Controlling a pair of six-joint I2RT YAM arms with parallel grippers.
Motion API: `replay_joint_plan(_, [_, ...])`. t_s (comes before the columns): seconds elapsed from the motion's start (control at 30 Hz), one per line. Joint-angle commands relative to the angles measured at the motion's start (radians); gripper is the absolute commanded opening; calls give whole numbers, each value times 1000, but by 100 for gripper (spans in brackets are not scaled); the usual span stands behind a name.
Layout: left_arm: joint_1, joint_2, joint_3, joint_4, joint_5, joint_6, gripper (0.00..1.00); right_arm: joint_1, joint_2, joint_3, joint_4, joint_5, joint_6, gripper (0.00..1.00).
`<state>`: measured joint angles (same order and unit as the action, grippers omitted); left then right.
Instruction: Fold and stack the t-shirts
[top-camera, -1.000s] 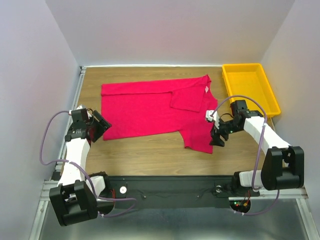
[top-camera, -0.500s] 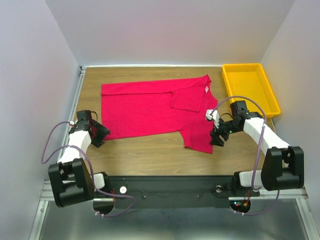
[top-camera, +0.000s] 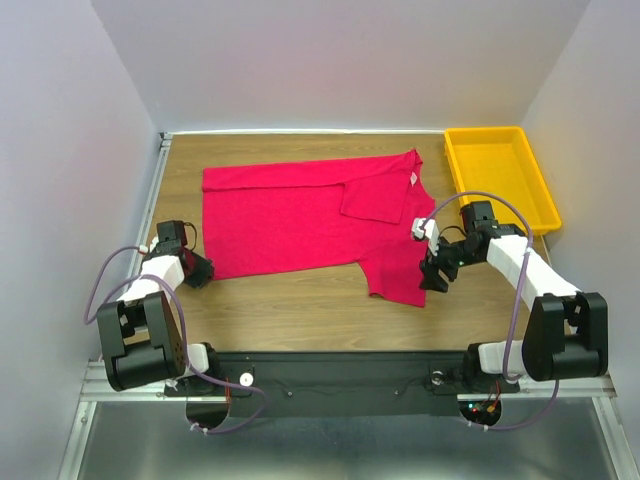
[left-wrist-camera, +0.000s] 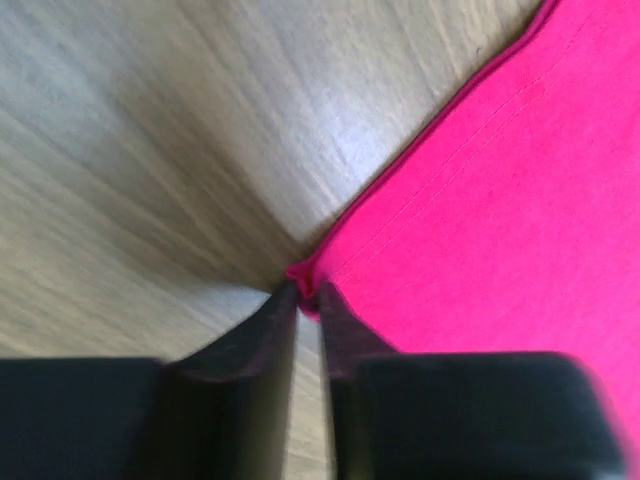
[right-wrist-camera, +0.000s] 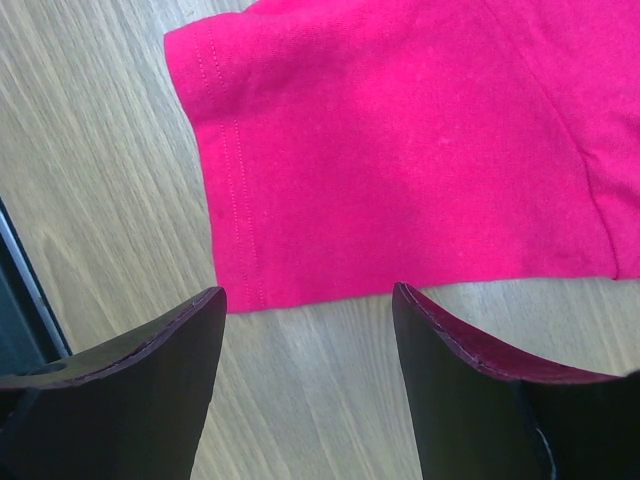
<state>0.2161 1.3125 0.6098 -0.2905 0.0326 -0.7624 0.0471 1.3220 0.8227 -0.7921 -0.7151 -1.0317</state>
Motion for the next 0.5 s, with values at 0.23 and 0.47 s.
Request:
replay_joint_plan(0.23, [3, -25, 15, 19, 1, 28, 0, -3, -14, 0, -163, 93, -375, 73])
replay_joint_plan(0.47, [3, -67, -11, 16, 30, 48, 0, 30, -56, -97, -174, 161, -469, 71])
